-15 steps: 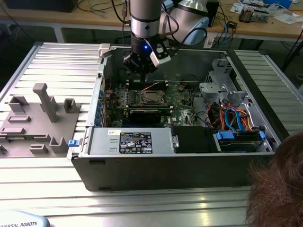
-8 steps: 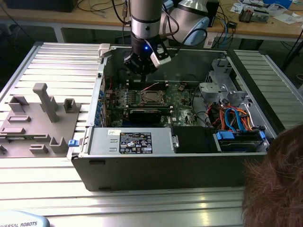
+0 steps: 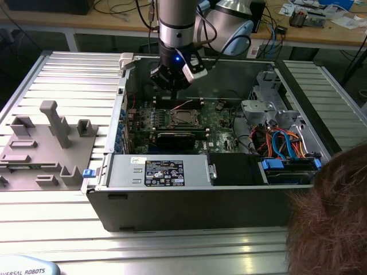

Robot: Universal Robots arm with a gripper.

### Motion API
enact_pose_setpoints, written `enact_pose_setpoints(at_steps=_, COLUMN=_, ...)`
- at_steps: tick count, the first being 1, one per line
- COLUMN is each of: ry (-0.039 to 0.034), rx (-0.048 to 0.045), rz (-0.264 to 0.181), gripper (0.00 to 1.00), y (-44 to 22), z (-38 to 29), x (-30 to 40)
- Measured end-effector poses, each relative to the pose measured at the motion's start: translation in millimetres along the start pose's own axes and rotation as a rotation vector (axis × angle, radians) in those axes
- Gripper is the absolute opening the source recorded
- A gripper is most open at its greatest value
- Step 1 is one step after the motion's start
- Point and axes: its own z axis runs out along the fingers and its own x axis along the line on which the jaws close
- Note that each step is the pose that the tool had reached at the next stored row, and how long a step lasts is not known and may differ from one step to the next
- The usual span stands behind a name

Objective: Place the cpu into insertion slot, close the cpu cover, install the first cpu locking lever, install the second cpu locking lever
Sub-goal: 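Install the first cpu locking lever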

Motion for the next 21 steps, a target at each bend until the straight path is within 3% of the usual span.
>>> enact_pose_setpoints(at_steps=11, ry=0.0, rx=0.0, rz=0.0, gripper=0.11, y=-0.3, z=2.6, x=-1.3)
enact_pose_setpoints(at_steps=21, ry=0.0, rx=-0.0001, rz=0.0, gripper=0.11, y=-0.9, z=9.5, x=-3.6)
